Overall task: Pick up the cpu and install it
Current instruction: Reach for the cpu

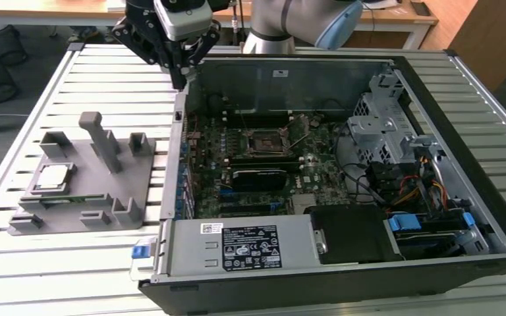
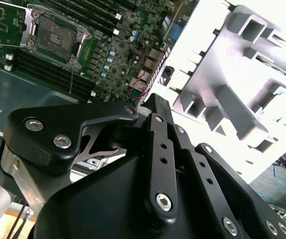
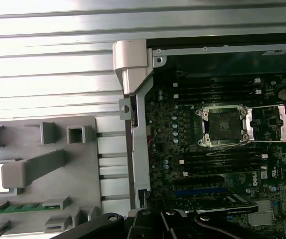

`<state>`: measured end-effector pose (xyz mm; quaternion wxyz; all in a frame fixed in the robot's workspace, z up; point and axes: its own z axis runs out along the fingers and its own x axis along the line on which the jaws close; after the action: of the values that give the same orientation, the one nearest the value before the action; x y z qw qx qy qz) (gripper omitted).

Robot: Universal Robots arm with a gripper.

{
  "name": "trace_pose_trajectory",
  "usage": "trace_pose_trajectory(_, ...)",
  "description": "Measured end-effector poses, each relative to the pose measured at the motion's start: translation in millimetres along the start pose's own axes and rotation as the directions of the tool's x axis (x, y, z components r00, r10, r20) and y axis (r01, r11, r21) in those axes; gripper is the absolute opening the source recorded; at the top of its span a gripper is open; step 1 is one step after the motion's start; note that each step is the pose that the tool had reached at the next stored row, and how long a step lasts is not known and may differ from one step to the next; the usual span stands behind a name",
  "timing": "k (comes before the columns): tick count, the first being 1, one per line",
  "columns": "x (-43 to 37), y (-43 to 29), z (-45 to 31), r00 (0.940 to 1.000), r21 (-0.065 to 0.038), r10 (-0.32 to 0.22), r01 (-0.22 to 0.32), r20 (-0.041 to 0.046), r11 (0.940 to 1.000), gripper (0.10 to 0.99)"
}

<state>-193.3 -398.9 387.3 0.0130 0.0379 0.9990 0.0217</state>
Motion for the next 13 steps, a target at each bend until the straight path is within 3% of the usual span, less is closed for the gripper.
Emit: trace_pose_trajectory(13,4.7,-0.4,0.5,1.0,0.0,0.0,0.0,0.0,1.0,0.106)
